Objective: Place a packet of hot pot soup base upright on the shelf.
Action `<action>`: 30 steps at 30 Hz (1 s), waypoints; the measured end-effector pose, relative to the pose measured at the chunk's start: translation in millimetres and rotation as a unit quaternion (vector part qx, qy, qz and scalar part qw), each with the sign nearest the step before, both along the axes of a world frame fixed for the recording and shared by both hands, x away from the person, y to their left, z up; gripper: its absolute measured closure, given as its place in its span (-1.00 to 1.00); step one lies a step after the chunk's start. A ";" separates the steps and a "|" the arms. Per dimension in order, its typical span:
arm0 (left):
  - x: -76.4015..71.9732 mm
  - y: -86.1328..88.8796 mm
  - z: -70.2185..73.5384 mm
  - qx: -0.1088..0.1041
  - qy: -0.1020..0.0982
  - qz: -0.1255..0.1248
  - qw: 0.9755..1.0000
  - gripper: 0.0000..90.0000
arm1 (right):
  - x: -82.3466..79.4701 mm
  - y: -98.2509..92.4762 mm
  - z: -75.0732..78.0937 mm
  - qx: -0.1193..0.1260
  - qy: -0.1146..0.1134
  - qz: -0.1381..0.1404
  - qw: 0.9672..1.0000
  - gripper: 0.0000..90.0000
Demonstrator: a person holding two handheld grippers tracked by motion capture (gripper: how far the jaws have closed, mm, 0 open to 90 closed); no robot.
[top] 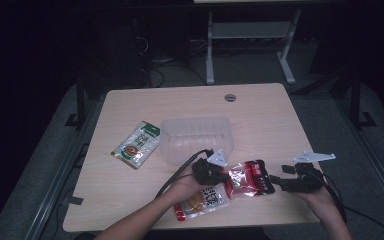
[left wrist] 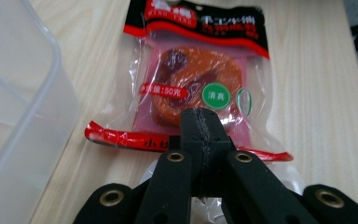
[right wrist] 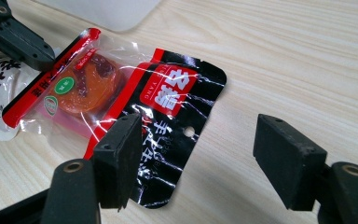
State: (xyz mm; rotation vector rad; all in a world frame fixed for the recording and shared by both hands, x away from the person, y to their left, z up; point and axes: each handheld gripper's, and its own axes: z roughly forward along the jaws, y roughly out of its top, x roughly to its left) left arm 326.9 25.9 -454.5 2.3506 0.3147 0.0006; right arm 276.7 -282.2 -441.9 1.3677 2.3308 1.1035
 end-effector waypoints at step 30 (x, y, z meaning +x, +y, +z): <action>3.4 -4.3 -11.7 0.007 0.018 -0.002 1.000 1.00 | 24.2 7.7 -5.2 0.072 0.028 0.024 0.997 -0.36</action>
